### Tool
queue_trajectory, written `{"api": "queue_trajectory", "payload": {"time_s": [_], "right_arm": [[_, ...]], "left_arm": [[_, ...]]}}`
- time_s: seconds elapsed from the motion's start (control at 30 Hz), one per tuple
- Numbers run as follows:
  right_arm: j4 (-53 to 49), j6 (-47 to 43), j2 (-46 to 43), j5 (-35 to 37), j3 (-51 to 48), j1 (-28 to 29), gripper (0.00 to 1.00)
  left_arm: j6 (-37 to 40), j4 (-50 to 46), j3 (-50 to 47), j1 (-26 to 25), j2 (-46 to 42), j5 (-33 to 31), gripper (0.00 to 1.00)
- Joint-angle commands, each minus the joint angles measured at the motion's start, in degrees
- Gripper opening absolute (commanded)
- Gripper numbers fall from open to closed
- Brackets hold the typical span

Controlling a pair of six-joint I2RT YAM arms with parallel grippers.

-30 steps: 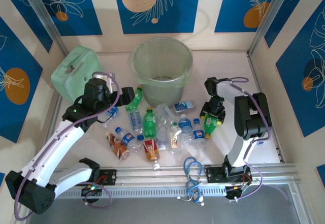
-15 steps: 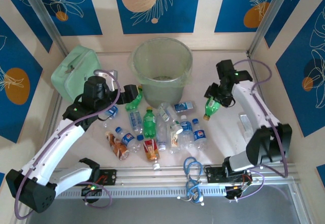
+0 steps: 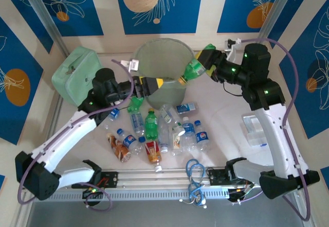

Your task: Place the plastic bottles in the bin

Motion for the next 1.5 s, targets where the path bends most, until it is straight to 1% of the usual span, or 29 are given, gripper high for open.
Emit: {"api": "queue_trajectory", "payload": {"time_s": [0.0, 0.1, 0.2, 0.37, 0.57, 0.7, 0.83, 0.9, 0.97, 1.0, 1.03, 1.07, 1.1, 1.17, 1.2, 1.33, 1.47], "right_arm": [[10.2, 6.4, 1.5, -7.3, 0.1, 2.2, 0.66], [11.1, 6.7, 2.4, -7.4, 0.5, 4.2, 0.66], [12.5, 7.4, 2.6, -7.4, 0.0, 4.9, 0.66], [13.4, 7.9, 3.6, -7.9, 0.3, 5.6, 0.66], [14.7, 8.4, 3.9, -7.8, -0.4, 6.3, 0.66], [14.8, 8.5, 4.0, -7.9, -0.7, 6.5, 0.67], [14.8, 8.6, 3.8, -7.5, -1.5, 6.5, 0.67], [14.4, 8.6, 3.6, -7.2, -1.6, 6.5, 0.67], [12.7, 7.9, 3.7, -6.8, -0.9, 6.4, 0.72], [10.5, 7.0, 3.7, -5.9, 0.2, 6.2, 0.79], [6.8, 5.5, 3.7, -4.5, 1.8, 5.7, 0.87], [3.1, 4.2, 3.8, -2.7, 3.4, 5.1, 0.93], [-2.0, 2.7, 3.8, -0.1, 5.4, 4.0, 0.96], [-11.0, 1.5, 4.1, 4.2, 8.3, 1.0, 0.97], [-13.4, 1.1, 4.0, 4.6, 8.5, -0.9, 0.97], [-20.1, 0.3, 1.6, 7.0, 6.1, -6.9, 0.97], [-23.2, 0.5, -0.4, 6.4, 2.7, -11.1, 0.97]], "left_arm": [[-5.2, 10.2, 3.7, -1.9, 1.8, 7.7, 0.95], [-8.4, 14.6, 4.8, -2.8, 3.5, 9.1, 0.93], [-8.5, 15.4, 5.7, -4.1, 4.4, 9.7, 0.91], [-9.0, 16.7, 5.7, -4.5, 4.8, 9.2, 0.84], [-9.6, 17.6, 6.2, -4.6, 6.0, 10.3, 0.66], [-9.4, 17.5, 6.1, -4.6, 6.1, 10.2, 0.51], [-7.2, 14.3, 6.4, -4.6, 5.6, 9.0, 0.44], [-4.7, 10.8, 6.9, -4.6, 5.1, 7.8, 0.39], [-1.1, 5.9, 8.3, -4.6, 4.7, 7.1, 0.36], [1.4, 2.3, 9.4, -4.6, 4.5, 6.4, 0.35], [4.5, -1.8, 10.6, -4.6, 4.1, 5.1, 0.35], [7.4, -5.9, 11.9, -4.6, 3.8, 3.5, 0.35], [11.1, -10.7, 13.5, -4.6, 3.5, 1.0, 0.36], [17.1, -19.3, 16.9, -4.6, 2.8, -6.4, 0.36], [19.5, -22.9, 18.5, -4.5, 2.6, -10.7, 0.36], [25.8, -33.8, 25.6, -4.4, 4.1, -24.5, 0.37], [29.0, -44.4, 34.7, -4.4, 9.2, -33.9, 0.35]]}}
